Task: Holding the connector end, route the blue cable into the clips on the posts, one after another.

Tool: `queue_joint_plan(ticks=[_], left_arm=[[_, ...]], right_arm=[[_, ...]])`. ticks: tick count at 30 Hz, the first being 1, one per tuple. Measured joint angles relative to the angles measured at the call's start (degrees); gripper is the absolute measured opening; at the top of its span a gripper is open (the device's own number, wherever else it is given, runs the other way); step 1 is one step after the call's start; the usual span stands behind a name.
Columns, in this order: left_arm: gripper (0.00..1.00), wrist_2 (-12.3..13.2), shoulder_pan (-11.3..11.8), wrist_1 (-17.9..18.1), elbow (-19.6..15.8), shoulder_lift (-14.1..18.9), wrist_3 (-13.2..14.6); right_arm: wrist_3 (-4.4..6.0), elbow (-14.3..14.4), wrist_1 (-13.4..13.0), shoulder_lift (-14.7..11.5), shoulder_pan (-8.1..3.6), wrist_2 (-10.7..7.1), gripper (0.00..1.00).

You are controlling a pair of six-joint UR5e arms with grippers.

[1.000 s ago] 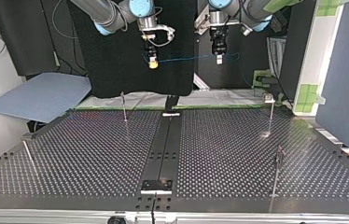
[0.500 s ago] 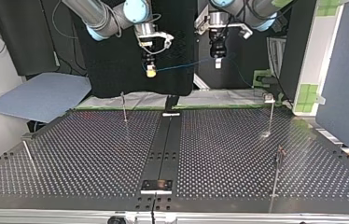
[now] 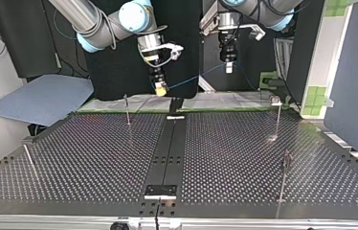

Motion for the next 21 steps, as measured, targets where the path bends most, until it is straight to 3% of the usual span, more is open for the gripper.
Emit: queue_joint_plan(ticks=[7, 11, 21], left_arm=[[0.02, 1.5, 2.7, -3.2, 0.0, 3.6, -2.5], [0.02, 3.3, 4.6, -5.1, 0.6, 5.5, -2.9], [0.02, 8.1, 9.5, -10.0, 5.0, 10.3, -3.3]], right_arm=[[0.18, -3.3, 3.3, -3.3, -0.14, -2.94, 0.0], [0.86, -5.2, 5.2, -5.1, 0.09, -3.92, 0.0], [1.27, -8.2, 6.9, -3.4, 0.55, -5.75, 0.0]])
